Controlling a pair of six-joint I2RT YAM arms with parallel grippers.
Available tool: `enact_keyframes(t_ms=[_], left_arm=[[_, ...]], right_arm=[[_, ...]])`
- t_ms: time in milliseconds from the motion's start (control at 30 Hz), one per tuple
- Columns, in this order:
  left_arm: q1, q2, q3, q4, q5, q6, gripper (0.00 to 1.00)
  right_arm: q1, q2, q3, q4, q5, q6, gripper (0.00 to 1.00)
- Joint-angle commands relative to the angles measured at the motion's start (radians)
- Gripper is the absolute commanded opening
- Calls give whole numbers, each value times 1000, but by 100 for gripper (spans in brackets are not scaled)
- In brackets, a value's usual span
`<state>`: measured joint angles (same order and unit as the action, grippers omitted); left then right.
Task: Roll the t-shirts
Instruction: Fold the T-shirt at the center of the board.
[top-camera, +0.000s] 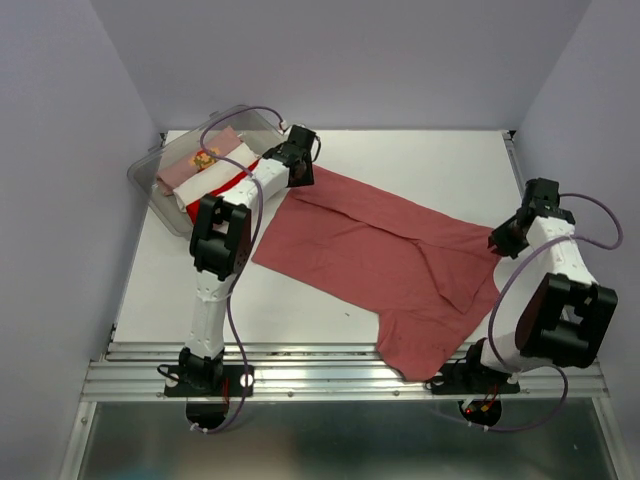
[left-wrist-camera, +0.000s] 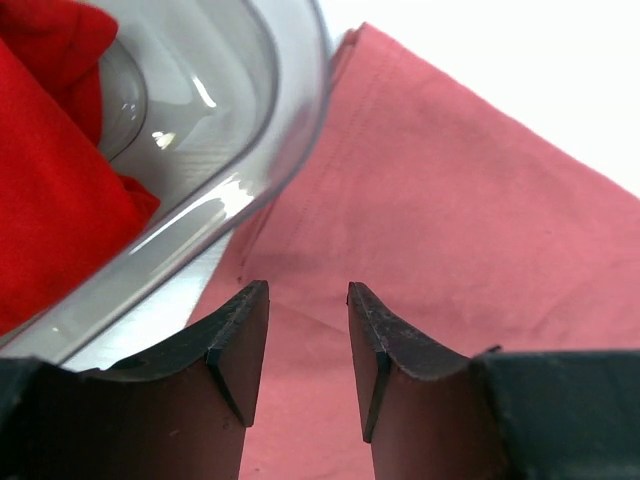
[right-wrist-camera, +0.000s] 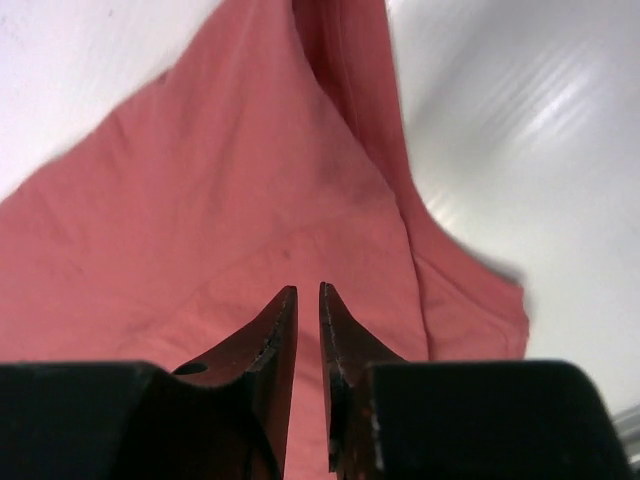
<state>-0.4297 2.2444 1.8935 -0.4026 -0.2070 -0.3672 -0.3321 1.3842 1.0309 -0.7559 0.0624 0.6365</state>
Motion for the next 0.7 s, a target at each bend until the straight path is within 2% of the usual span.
enact_keyframes(t_ms=[0,333,667], left_arm=[[-17,-83,56,34,14,17,49],[-29,76,160,8,84,51,49],[-29,116,182,1,96,70,48]], right_arm=[[4,120,70,173,66,-1,17],[4,439,184,270,149,29,15],[4,615,323,348,258,-9,13]])
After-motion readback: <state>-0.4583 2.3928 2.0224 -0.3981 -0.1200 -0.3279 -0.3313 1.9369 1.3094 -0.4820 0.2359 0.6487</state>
